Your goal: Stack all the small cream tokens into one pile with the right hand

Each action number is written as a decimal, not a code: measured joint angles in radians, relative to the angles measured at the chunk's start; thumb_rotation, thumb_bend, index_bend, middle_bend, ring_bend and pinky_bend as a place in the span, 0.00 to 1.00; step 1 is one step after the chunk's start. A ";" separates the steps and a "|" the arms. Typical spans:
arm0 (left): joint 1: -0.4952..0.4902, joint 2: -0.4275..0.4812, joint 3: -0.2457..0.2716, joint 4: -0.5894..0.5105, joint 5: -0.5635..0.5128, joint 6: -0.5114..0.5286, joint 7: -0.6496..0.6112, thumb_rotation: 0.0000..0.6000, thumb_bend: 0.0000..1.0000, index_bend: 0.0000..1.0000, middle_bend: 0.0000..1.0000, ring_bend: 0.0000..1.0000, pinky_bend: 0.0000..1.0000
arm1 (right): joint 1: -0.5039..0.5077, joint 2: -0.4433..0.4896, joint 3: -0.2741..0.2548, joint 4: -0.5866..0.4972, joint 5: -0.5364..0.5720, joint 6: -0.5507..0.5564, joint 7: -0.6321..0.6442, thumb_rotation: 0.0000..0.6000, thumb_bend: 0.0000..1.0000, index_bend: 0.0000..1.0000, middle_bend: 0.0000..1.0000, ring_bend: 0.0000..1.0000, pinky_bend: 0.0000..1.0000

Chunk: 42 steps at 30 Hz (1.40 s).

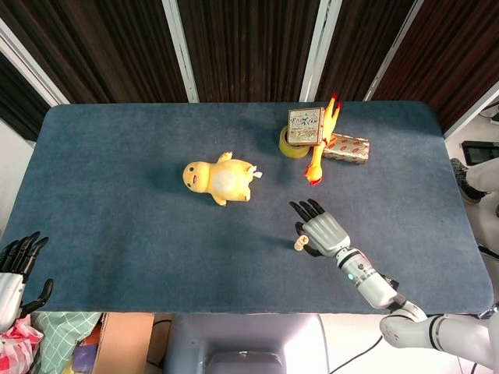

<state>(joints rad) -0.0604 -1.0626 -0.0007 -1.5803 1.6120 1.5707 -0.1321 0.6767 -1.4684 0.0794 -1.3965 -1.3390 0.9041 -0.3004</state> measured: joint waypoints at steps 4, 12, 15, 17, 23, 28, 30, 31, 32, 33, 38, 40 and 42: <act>0.000 0.002 0.000 -0.002 0.001 0.000 -0.001 1.00 0.45 0.00 0.00 0.00 0.07 | 0.006 -0.011 0.000 0.010 0.007 -0.008 -0.012 1.00 0.46 0.66 0.08 0.00 0.00; 0.001 0.001 -0.002 -0.001 -0.001 0.001 0.008 1.00 0.45 0.00 0.00 0.00 0.07 | 0.004 -0.010 -0.005 0.004 0.022 -0.005 -0.046 1.00 0.46 0.63 0.08 0.00 0.00; 0.001 0.001 -0.002 -0.001 -0.001 0.002 0.010 1.00 0.45 0.00 0.00 0.00 0.07 | 0.004 -0.007 -0.006 -0.002 0.030 -0.007 -0.052 1.00 0.46 0.59 0.08 0.00 0.00; 0.002 -0.001 -0.004 -0.001 -0.004 0.004 0.016 1.00 0.45 0.00 0.00 0.00 0.07 | 0.004 -0.005 -0.007 -0.007 0.036 -0.010 -0.059 1.00 0.46 0.56 0.08 0.00 0.00; 0.004 -0.006 -0.010 -0.001 -0.012 0.007 0.034 1.00 0.45 0.00 0.00 0.00 0.07 | 0.004 0.005 -0.010 -0.027 0.046 -0.012 -0.074 1.00 0.46 0.49 0.07 0.00 0.00; 0.006 -0.007 -0.010 0.000 -0.009 0.013 0.035 1.00 0.45 0.00 0.00 0.00 0.07 | -0.010 0.028 -0.015 -0.062 0.024 0.022 -0.058 1.00 0.46 0.41 0.05 0.00 0.00; 0.009 -0.007 -0.011 0.001 -0.007 0.022 0.034 1.00 0.45 0.00 0.00 0.00 0.07 | -0.027 0.047 -0.019 -0.088 0.005 0.057 -0.044 1.00 0.46 0.34 0.03 0.00 0.00; 0.011 -0.008 -0.011 0.001 -0.005 0.025 0.035 1.00 0.45 0.00 0.00 0.00 0.07 | -0.037 0.057 -0.021 -0.101 -0.005 0.079 -0.036 1.00 0.45 0.31 0.02 0.00 0.00; 0.012 -0.009 -0.010 0.002 -0.003 0.027 0.036 1.00 0.45 0.00 0.00 0.00 0.07 | -0.055 0.071 -0.026 -0.119 -0.022 0.114 -0.023 1.00 0.43 0.26 0.01 0.00 0.00; 0.012 -0.009 -0.009 0.002 0.000 0.028 0.039 1.00 0.45 0.00 0.00 0.00 0.07 | -0.070 0.083 -0.031 -0.134 -0.037 0.145 -0.014 1.00 0.41 0.19 0.00 0.00 0.00; 0.008 -0.015 -0.001 0.000 0.012 0.014 0.065 1.00 0.45 0.00 0.00 0.00 0.07 | -0.222 0.174 -0.095 -0.221 -0.109 0.369 0.019 1.00 0.37 0.04 0.00 0.00 0.00; 0.004 -0.018 0.002 -0.003 0.013 0.001 0.079 1.00 0.45 0.00 0.00 0.00 0.07 | -0.296 0.201 -0.124 -0.240 -0.124 0.453 0.031 1.00 0.36 0.02 0.00 0.00 0.00; 0.000 -0.021 0.003 -0.006 0.010 -0.011 0.099 1.00 0.45 0.00 0.00 0.00 0.07 | -0.382 0.222 -0.155 -0.244 -0.141 0.543 0.051 1.00 0.36 0.00 0.00 0.00 0.00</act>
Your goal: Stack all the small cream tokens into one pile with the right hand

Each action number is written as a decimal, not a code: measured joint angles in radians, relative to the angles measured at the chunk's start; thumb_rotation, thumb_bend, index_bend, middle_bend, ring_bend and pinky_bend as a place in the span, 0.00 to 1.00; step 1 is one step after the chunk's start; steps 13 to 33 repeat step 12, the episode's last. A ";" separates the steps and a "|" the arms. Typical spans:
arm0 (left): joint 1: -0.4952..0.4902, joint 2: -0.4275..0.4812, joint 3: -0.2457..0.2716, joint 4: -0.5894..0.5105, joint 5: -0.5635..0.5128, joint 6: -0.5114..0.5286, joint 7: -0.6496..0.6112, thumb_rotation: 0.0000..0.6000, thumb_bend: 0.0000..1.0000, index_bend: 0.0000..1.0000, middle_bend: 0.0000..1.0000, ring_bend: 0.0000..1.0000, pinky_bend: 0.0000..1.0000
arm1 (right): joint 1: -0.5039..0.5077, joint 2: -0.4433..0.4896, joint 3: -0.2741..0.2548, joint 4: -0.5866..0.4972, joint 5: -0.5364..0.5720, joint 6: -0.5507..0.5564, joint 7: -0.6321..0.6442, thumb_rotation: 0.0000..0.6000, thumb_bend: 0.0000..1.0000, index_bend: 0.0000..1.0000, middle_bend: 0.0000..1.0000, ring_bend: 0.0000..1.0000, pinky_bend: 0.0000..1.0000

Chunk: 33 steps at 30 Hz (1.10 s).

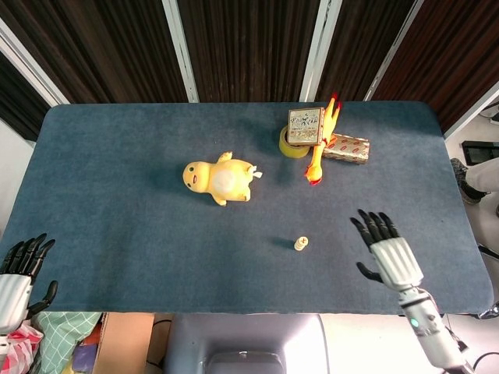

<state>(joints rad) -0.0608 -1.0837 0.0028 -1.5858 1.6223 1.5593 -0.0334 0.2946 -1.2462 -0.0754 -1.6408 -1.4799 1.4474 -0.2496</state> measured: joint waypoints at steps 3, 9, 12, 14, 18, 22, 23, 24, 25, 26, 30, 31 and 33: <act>-0.005 -0.008 -0.001 -0.006 -0.006 -0.013 0.036 1.00 0.45 0.00 0.00 0.00 0.07 | -0.085 0.036 -0.041 0.003 -0.008 0.064 0.012 1.00 0.34 0.00 0.00 0.00 0.00; -0.012 -0.027 -0.004 -0.011 -0.009 -0.021 0.072 1.00 0.45 0.00 0.00 0.00 0.07 | -0.106 0.068 -0.025 -0.002 -0.026 0.069 0.082 1.00 0.34 0.00 0.00 0.00 0.00; -0.017 -0.032 -0.003 -0.013 -0.009 -0.030 0.084 1.00 0.45 0.00 0.00 0.00 0.07 | -0.107 0.072 -0.021 -0.003 -0.033 0.050 0.080 1.00 0.34 0.00 0.00 0.00 0.00; -0.017 -0.032 -0.003 -0.013 -0.009 -0.030 0.084 1.00 0.45 0.00 0.00 0.00 0.07 | -0.107 0.072 -0.021 -0.003 -0.033 0.050 0.080 1.00 0.34 0.00 0.00 0.00 0.00; -0.017 -0.032 -0.003 -0.013 -0.009 -0.030 0.084 1.00 0.45 0.00 0.00 0.00 0.07 | -0.107 0.072 -0.021 -0.003 -0.033 0.050 0.080 1.00 0.34 0.00 0.00 0.00 0.00; -0.017 -0.032 -0.003 -0.013 -0.009 -0.030 0.084 1.00 0.45 0.00 0.00 0.00 0.07 | -0.107 0.072 -0.021 -0.003 -0.033 0.050 0.080 1.00 0.34 0.00 0.00 0.00 0.00; -0.017 -0.032 -0.003 -0.013 -0.009 -0.030 0.084 1.00 0.45 0.00 0.00 0.00 0.07 | -0.107 0.072 -0.021 -0.003 -0.033 0.050 0.080 1.00 0.34 0.00 0.00 0.00 0.00; -0.017 -0.032 -0.003 -0.013 -0.009 -0.030 0.084 1.00 0.45 0.00 0.00 0.00 0.07 | -0.107 0.072 -0.021 -0.003 -0.033 0.050 0.080 1.00 0.34 0.00 0.00 0.00 0.00; -0.017 -0.032 -0.003 -0.013 -0.009 -0.030 0.084 1.00 0.45 0.00 0.00 0.00 0.07 | -0.107 0.072 -0.021 -0.003 -0.033 0.050 0.080 1.00 0.34 0.00 0.00 0.00 0.00; -0.017 -0.032 -0.003 -0.013 -0.009 -0.030 0.084 1.00 0.45 0.00 0.00 0.00 0.07 | -0.107 0.072 -0.021 -0.003 -0.033 0.050 0.080 1.00 0.34 0.00 0.00 0.00 0.00; -0.017 -0.032 -0.003 -0.013 -0.009 -0.030 0.084 1.00 0.45 0.00 0.00 0.00 0.07 | -0.107 0.072 -0.021 -0.003 -0.033 0.050 0.080 1.00 0.34 0.00 0.00 0.00 0.00; -0.017 -0.032 -0.003 -0.013 -0.009 -0.030 0.084 1.00 0.45 0.00 0.00 0.00 0.07 | -0.107 0.072 -0.021 -0.003 -0.033 0.050 0.080 1.00 0.34 0.00 0.00 0.00 0.00; -0.017 -0.032 -0.003 -0.013 -0.009 -0.030 0.084 1.00 0.45 0.00 0.00 0.00 0.07 | -0.107 0.072 -0.021 -0.003 -0.033 0.050 0.080 1.00 0.34 0.00 0.00 0.00 0.00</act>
